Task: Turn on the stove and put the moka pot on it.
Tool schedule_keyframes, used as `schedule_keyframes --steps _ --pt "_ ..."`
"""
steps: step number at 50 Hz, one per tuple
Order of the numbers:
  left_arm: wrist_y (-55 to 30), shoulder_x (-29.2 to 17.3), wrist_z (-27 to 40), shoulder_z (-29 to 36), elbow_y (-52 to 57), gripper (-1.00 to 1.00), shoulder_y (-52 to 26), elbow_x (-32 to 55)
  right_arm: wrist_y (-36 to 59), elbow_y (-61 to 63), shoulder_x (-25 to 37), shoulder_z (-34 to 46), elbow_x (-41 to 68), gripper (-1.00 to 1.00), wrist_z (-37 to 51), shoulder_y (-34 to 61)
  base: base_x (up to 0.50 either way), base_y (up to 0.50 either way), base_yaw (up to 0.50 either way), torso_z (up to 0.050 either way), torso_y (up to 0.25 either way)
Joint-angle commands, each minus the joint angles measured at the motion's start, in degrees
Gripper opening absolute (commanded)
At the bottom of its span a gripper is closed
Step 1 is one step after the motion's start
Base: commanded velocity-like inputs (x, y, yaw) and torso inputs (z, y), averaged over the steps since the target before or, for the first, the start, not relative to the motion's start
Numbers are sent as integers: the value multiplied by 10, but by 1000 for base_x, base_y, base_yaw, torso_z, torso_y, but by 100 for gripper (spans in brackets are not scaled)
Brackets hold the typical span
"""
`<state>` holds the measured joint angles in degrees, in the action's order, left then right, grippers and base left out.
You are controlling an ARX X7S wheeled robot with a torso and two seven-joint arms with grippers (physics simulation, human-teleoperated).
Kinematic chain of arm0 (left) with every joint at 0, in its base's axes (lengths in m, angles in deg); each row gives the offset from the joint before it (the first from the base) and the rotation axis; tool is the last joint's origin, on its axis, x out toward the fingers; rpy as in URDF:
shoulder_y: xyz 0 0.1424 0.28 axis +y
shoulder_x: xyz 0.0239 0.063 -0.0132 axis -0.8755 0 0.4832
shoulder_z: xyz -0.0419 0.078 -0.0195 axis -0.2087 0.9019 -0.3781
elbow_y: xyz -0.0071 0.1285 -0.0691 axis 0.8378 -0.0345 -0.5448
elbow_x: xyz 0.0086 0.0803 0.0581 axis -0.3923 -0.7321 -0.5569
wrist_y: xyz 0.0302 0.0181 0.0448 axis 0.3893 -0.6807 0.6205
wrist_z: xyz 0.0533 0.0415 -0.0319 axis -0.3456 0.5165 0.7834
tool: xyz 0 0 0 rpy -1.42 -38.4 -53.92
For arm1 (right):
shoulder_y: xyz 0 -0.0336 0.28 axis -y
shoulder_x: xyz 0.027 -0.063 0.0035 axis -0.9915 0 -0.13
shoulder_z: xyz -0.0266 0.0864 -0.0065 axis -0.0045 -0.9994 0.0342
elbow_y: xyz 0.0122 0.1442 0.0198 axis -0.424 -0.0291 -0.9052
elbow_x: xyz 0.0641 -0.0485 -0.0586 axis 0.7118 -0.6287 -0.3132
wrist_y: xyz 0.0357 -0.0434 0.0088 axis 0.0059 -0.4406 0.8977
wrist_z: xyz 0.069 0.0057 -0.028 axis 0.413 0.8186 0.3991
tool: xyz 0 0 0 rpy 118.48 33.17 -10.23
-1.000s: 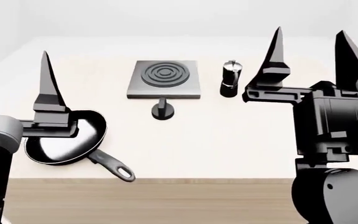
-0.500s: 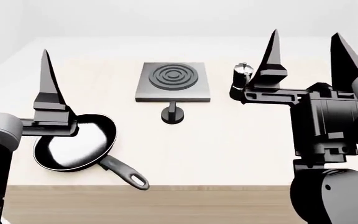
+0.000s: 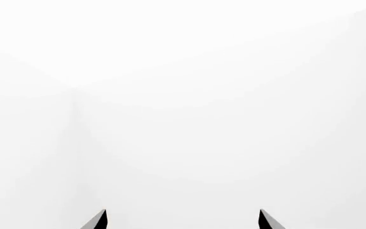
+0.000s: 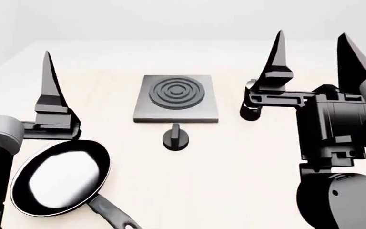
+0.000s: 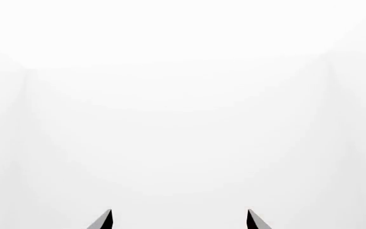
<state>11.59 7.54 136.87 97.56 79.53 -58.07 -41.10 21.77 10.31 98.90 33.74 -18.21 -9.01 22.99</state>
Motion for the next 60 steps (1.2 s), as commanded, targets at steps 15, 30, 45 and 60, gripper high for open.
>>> schedule_keyframes --steps 15,30,45,60 --pt "8 -11 9 11 -2 100 1 5 -12 4 7 8 9 100 7 -6 328 0 0 0 1" --pt "10 -11 10 22 -6 100 -4 3 9 8 11 5 24 100 16 13 319 0 0 0 0" --pt "14 -10 11 30 -9 100 -4 0 -2 5 15 11 25 100 20 6 317 0 0 0 1" --pt "35 12 -28 53 -52 100 4 7 -21 1 18 15 22 100 25 -10 78 0 0 0 0"
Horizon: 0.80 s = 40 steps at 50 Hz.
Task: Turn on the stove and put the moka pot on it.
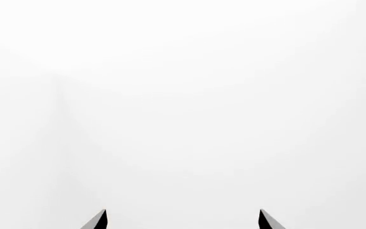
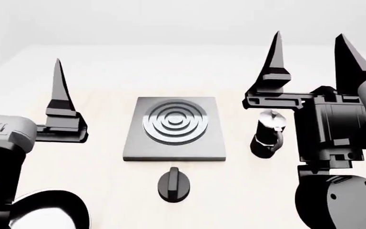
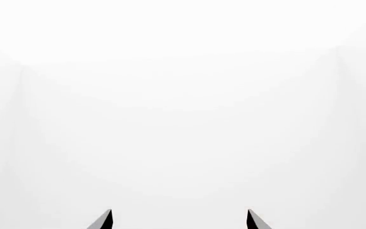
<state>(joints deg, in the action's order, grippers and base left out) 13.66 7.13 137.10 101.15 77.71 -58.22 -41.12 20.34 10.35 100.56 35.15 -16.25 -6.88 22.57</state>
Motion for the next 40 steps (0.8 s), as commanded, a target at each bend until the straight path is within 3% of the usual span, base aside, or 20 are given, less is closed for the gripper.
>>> schedule_keyframes --steps 1,9,16,19,40 --pt "22 20 -37 17 -41 100 9 11 -7 1 2 0 3 100 4 -7 0 0 0 0 0" --pt "18 71 -102 55 -116 100 -13 58 16 10 4 -3 16 100 13 10 0 0 0 0 0" --pt "8 85 -150 71 -164 100 -27 99 1 8 6 2 14 100 11 -1 0 0 0 0 0" --pt "37 111 -190 66 -202 100 -7 143 5 9 6 1 17 100 13 2 0 0 0 0 0" --pt "-16 194 -260 167 -331 100 -21 128 15 16 12 -1 32 100 23 11 0 0 0 0 0"
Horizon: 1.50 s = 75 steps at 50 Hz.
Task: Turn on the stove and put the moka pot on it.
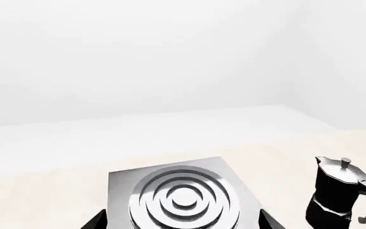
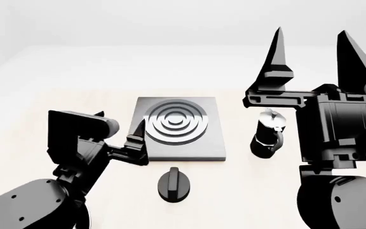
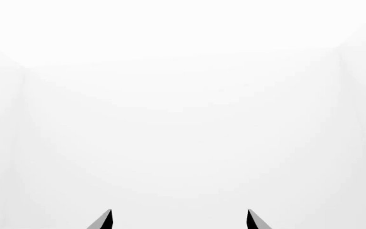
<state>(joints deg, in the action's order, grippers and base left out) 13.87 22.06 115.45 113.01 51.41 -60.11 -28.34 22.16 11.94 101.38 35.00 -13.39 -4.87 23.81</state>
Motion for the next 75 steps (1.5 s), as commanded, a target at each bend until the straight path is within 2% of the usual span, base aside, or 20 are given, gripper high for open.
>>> schedule_keyframes --steps 1,7,13,17,19,23,26,32,34,37,40,44,49,52,75 --pt "-20 47 -44 54 -70 100 -4 -5 9 3 4 -2 10 100 6 7 0 0 0 0 0" --pt "-14 64 -61 71 -90 100 9 -14 -13 -4 5 3 3 100 3 -9 0 0 0 0 0" --pt "-11 81 -78 86 -110 100 11 -22 6 2 6 0 15 100 9 4 0 0 0 0 0" --pt "-10 94 -90 99 -125 100 16 -26 -22 -4 7 9 2 100 4 -17 0 0 0 0 0" --pt "-5 98 -96 103 -132 100 20 -31 4 2 7 3 16 100 10 2 0 0 0 0 0" --pt "1 108 -105 111 -145 100 29 -36 -22 -4 9 10 5 100 6 -16 0 0 0 0 0" --pt "5 114 -112 118 -151 100 34 -41 3 2 9 4 18 100 13 2 0 0 0 0 0" --pt "14 125 -125 126 -165 100 43 -46 -28 -7 12 12 6 100 7 -20 0 0 0 0 0" --pt "14 128 -128 130 -170 100 43 -49 1 1 12 4 21 100 14 1 0 0 0 0 0" --pt "19 134 -135 132 -182 100 46 -50 -20 -1 14 8 12 100 10 -14 0 0 0 0 0" --pt "24 140 -143 137 -196 100 49 -55 7 7 15 0 29 100 17 8 0 0 0 0 0" --pt "28 144 -149 141 -204 100 54 -58 -18 2 17 6 18 100 13 -11 0 0 0 0 0" --pt "33 151 -159 148 -218 100 61 -61 14 12 18 -2 37 100 23 15 0 0 0 0 0" --pt "34 153 -163 150 -224 100 63 -61 -14 5 19 6 23 100 17 -6 0 0 0 0 0" --pt "45 160 -174 155 -243 100 73 -62 -21 3 25 10 28 100 22 -10 0 0 0 0 0"
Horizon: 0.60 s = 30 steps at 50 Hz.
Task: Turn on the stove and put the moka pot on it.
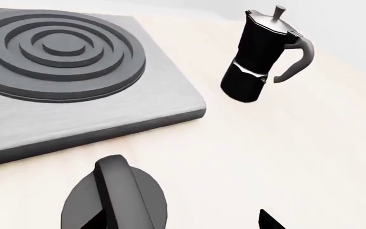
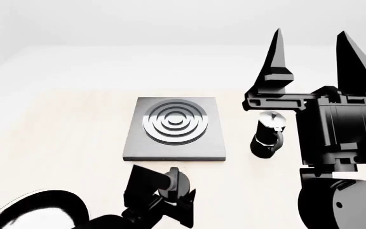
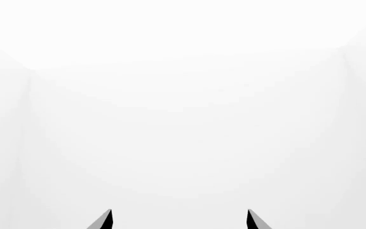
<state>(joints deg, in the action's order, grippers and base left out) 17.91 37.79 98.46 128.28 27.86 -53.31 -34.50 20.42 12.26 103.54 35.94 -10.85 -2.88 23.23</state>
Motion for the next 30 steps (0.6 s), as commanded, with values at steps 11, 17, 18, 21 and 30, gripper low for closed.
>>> schedule_keyframes --steps 11,17,18,21,30 --pt "3 2 0 0 -16 100 3 1 -10 -2 5 6 3 100 5 -6 0 0 0 0 0" --pt "6 6 -5 1 -33 100 -1 -4 -8 -2 7 6 7 100 7 -5 0 0 0 0 0" --pt "7 6 -6 1 -35 100 -2 -5 -11 -2 7 7 6 100 7 -7 0 0 0 0 0" --pt "6 7 -5 0 -41 100 -4 -4 -12 -3 7 8 6 100 7 -7 0 0 0 0 0" --pt "5 11 -8 2 -55 100 -10 -8 -12 -1 10 8 10 100 11 -7 0 0 0 0 0"
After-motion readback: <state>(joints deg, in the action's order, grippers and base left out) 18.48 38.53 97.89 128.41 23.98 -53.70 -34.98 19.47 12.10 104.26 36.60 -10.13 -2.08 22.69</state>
